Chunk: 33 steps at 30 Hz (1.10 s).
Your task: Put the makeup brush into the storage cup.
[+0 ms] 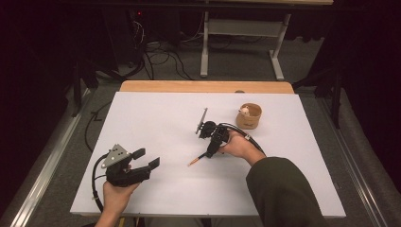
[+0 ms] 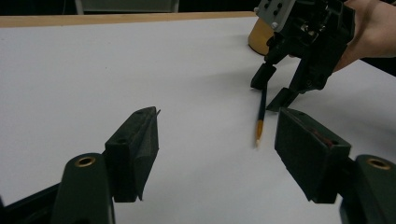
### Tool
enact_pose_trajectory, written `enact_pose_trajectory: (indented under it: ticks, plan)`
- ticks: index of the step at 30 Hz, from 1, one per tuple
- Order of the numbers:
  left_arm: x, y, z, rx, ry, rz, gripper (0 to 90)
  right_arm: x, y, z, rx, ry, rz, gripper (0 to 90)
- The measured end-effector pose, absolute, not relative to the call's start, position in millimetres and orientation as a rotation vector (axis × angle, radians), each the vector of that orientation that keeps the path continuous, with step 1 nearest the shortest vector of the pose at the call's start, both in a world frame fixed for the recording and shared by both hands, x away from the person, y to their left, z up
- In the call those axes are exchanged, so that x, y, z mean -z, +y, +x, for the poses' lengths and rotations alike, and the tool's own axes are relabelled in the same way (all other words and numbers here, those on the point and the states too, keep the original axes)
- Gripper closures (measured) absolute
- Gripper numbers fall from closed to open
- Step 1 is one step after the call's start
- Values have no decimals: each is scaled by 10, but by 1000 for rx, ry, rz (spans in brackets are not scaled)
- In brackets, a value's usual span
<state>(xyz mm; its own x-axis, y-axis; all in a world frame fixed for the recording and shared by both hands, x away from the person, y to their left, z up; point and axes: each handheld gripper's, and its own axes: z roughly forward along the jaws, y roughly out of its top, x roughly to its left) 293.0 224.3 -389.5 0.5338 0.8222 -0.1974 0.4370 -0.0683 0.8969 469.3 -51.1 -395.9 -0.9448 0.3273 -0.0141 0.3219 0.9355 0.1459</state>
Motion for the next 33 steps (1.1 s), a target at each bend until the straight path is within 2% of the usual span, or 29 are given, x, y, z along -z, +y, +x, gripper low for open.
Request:
enact_pose_trajectory:
  ticks: [8,13,22,33]
  plan:
    - [3896,2243,2931,-447,1069,1697,309,3961,-512,4692,-217,3051,516,456]
    - [3895,2240,2929,-448,1069,1700,309,3956,-514,4679,-208,3045,521,523]
    - [3893,2241,2927,-446,1065,1697,308,3945,-512,4675,-195,3043,552,579]
    - [3893,2238,2927,-446,1065,1698,308,3940,-518,4667,-174,3029,550,690]
